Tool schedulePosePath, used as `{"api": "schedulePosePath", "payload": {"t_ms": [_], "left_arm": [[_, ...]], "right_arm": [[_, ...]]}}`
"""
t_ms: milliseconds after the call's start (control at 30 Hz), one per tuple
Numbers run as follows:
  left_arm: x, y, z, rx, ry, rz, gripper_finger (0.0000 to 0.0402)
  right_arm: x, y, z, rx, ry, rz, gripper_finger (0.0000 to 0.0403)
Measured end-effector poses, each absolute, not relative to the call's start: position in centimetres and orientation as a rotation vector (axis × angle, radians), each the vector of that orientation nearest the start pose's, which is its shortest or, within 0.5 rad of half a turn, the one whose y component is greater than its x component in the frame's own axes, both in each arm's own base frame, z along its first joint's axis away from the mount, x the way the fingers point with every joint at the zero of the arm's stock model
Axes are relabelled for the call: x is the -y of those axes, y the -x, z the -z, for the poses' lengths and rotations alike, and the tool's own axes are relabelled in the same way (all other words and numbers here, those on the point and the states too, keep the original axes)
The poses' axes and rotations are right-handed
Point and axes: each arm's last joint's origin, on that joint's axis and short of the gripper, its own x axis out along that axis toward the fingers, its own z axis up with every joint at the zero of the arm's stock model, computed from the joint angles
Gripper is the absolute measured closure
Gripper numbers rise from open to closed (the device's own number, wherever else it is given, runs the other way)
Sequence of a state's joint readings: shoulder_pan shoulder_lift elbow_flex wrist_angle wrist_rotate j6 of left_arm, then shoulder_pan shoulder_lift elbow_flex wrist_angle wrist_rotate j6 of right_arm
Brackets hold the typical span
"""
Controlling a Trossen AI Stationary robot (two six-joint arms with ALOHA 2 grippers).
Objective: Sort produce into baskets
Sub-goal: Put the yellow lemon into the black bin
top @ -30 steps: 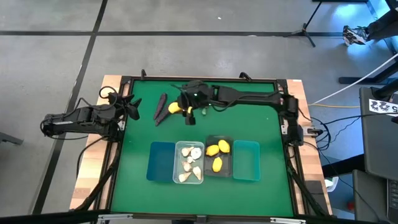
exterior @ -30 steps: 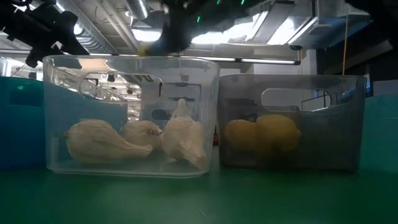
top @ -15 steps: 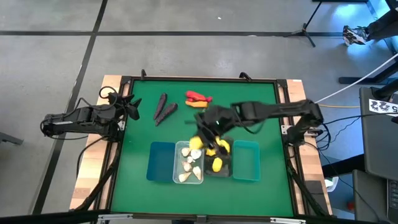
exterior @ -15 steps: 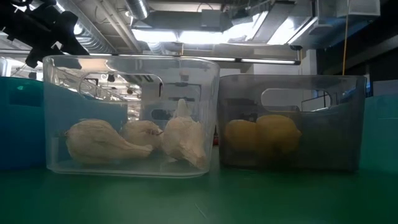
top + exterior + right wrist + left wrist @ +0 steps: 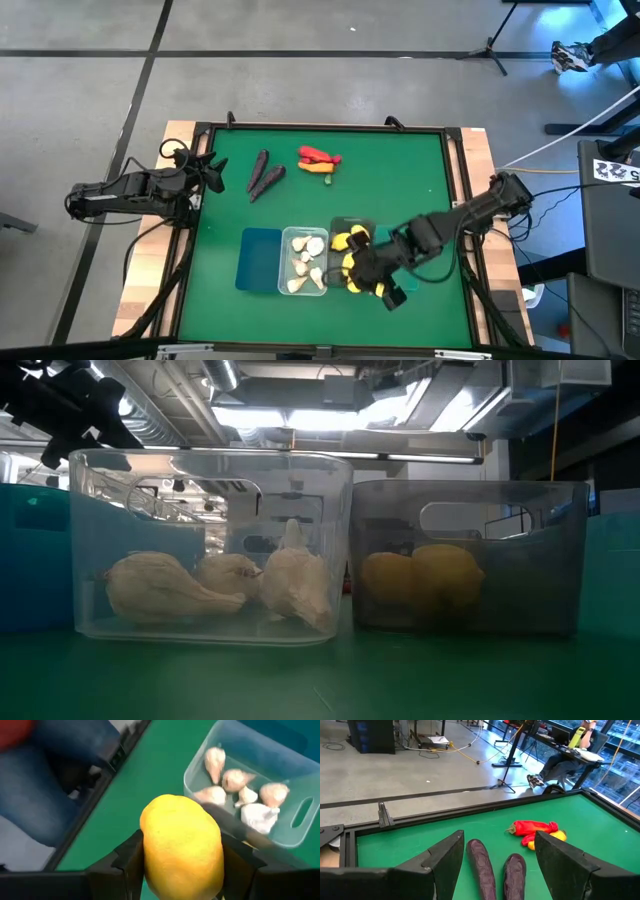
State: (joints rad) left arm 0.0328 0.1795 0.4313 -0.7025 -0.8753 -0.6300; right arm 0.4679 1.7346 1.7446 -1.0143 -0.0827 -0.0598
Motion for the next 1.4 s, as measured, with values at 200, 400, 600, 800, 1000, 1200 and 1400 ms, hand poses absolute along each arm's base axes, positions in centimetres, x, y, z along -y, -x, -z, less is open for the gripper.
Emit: {"api": "schedulePosePath", "payload": {"t_ms": [200, 400, 600, 800, 1000, 1200, 1400], "left_arm": [[-2.4, -5.9, -23.2, -0.128, 0.387, -0.985, 0.0164], [-2.4, -5.9, -23.2, -0.128, 0.387, -0.986, 0.0164], [-2.4, -5.9, -23.2, -0.129, 0.388, -0.986, 0.0164], [-2.4, -5.9, -23.2, -0.129, 0.389, -0.987, 0.0164], [-2.4, -5.9, -23.2, -0.129, 0.389, -0.986, 0.0164], [-2.4, -5.9, -23.2, -0.129, 0.389, -0.986, 0.0164], [-2.4, -5.9, -23.2, -0.129, 0.389, -0.986, 0.0164]], "right_arm": [[-17.4, -31.6, -31.3, -1.032, 0.289, -0.486, 0.0212], [-14.1, -31.7, -29.9, -1.046, 0.252, -0.447, 0.0212], [-9.4, -31.8, -27.3, -1.032, 0.157, -0.348, 0.0212], [-6.6, -32.0, -23.8, -1.043, 0.048, -0.286, 0.0212], [-5.9, -31.3, -21.8, -1.106, 0.001, -0.252, 0.0212], [-5.8, -30.6, -20.1, -1.143, -0.033, -0.229, 0.0212], [-6.0, -30.7, -20.1, -1.13, -0.071, -0.282, 0.0212]]}}
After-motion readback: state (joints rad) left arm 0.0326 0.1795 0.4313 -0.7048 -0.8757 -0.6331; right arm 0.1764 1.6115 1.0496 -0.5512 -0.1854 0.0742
